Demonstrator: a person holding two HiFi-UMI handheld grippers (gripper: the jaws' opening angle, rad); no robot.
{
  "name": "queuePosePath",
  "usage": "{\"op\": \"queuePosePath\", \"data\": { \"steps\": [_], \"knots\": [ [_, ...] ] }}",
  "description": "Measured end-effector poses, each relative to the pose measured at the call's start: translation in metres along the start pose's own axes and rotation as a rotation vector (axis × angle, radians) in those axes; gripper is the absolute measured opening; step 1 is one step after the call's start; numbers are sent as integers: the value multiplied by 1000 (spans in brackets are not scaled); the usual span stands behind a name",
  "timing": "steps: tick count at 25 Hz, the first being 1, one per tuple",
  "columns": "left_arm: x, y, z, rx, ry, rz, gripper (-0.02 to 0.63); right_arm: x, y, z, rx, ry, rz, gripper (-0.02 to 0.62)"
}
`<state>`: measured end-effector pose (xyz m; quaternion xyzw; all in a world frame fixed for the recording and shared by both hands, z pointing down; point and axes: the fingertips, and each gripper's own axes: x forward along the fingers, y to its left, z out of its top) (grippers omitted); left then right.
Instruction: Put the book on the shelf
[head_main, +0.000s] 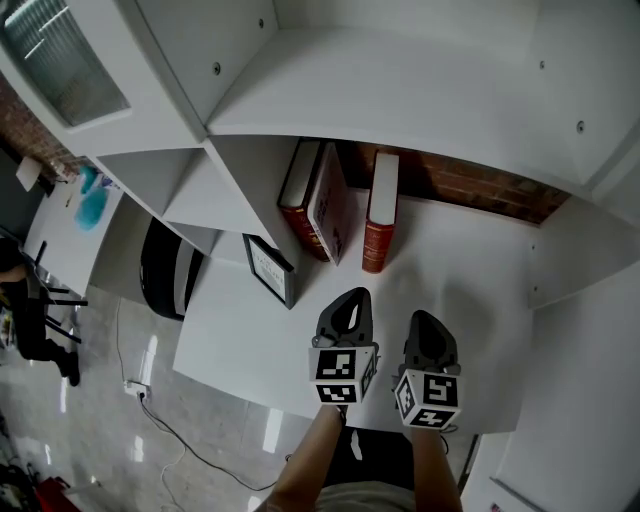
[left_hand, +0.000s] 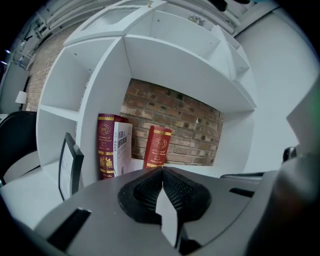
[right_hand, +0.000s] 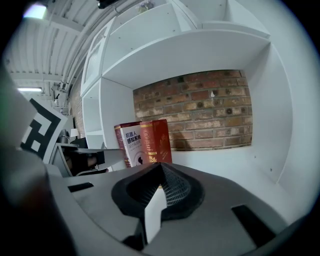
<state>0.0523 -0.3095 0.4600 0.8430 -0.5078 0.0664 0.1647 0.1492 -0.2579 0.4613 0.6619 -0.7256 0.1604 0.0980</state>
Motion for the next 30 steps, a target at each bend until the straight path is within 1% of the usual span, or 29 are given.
{"op": "queuePosePath", "data": {
  "steps": [9, 12, 15, 30],
  "knots": [
    [-31, -11, 9, -2, -33, -31, 17, -15, 9, 16, -11, -47, -15, 16],
    [-36, -16, 11, -1, -33, -49, 17, -20, 13, 21, -19, -59, -18, 16],
    [-41, -16, 10, -9, -28, -56, 17, -23, 17, 25, -22, -72, -20, 15],
    [-51, -14, 15, 9, -29, -83, 17, -31, 33, 31, -26, -94, -30, 15]
  ]
}}
